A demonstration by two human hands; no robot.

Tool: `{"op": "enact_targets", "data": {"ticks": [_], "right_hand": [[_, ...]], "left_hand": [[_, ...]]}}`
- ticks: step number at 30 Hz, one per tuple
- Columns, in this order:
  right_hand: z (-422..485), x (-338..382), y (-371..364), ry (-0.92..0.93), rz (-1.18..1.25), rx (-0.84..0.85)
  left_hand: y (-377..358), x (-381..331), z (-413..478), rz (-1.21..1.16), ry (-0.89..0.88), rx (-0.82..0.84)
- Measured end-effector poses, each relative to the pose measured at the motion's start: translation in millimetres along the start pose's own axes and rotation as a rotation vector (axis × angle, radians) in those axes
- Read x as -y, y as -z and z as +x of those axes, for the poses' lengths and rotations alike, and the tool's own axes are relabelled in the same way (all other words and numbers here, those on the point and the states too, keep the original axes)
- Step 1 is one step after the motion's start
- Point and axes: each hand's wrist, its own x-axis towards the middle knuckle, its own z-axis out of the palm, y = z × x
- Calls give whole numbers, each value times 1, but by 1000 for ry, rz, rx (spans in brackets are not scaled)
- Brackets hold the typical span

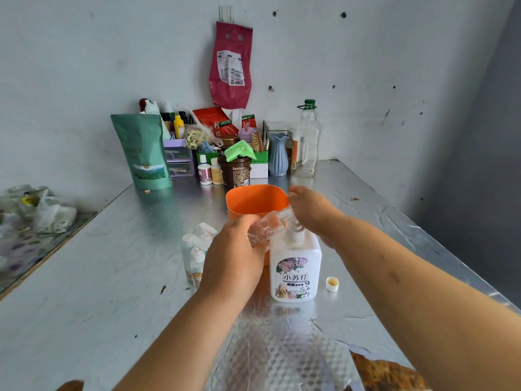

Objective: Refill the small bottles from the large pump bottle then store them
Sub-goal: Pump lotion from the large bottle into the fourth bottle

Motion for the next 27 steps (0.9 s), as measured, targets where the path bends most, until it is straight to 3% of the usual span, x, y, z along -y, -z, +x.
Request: {"op": "enact_targets", "data": {"ticks": [14, 27], "right_hand": [[-5, -3, -6, 13, -66, 0], [-8, 5, 2, -3, 74, 12]], "left_hand": [[-7, 7, 3, -3, 28, 11], [3, -4, 0, -28, -4, 15]]}}
